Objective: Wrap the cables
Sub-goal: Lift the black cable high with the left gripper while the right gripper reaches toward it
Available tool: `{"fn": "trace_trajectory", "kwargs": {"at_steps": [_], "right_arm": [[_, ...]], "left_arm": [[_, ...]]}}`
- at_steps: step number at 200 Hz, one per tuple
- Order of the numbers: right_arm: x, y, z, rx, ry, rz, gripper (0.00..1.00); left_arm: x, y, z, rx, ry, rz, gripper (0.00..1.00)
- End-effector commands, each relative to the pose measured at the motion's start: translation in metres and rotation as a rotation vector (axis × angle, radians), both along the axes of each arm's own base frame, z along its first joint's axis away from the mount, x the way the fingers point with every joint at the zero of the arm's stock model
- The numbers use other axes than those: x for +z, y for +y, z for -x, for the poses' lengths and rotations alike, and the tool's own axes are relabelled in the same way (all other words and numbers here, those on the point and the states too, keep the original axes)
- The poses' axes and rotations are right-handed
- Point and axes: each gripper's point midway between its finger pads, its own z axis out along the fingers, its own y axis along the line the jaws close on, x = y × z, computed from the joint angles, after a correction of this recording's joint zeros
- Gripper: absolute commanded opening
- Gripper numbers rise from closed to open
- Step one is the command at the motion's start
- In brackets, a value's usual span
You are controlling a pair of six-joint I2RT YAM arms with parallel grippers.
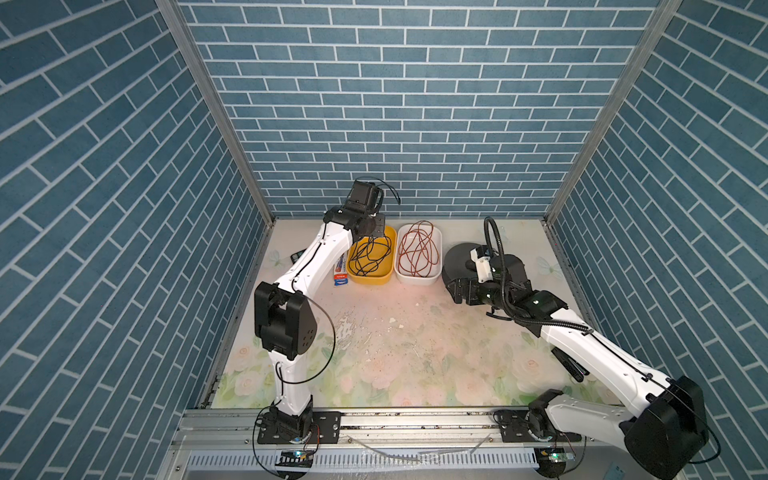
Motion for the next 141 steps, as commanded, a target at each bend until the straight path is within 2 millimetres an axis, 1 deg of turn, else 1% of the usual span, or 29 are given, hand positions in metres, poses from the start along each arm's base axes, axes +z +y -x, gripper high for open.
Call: {"fn": "trace_trajectory", "kwargs": {"at_steps": [1, 54, 95, 127, 141], "right_arm": [[0.000, 0.004, 0.007, 0.011, 0.003, -0.028, 0.97], [-0.001, 0.012, 0.013, 0.041, -0.006, -0.037, 0.97], [0.000, 0.023, 0.014, 0.065, -0.017, -0.056, 0.97], [0.002, 0.040, 0.007, 0.094, -0.025, -0.069, 0.96], [0.004, 0.051, 0.000, 0.111, -0.034, -0.085, 0.96]], "left_arm": [[0.035, 0.000, 0.015, -0.017, -0.046, -0.012, 0.00], [0.097, -0.005, 0.042, -0.044, -0.158, 0.006, 0.00], [0.138, -0.009, 0.063, -0.066, -0.236, 0.018, 0.00], [0.163, -0.010, 0.079, -0.086, -0.264, 0.024, 0.00], [0.172, -0.011, 0.086, -0.097, -0.273, 0.027, 0.00]]}}
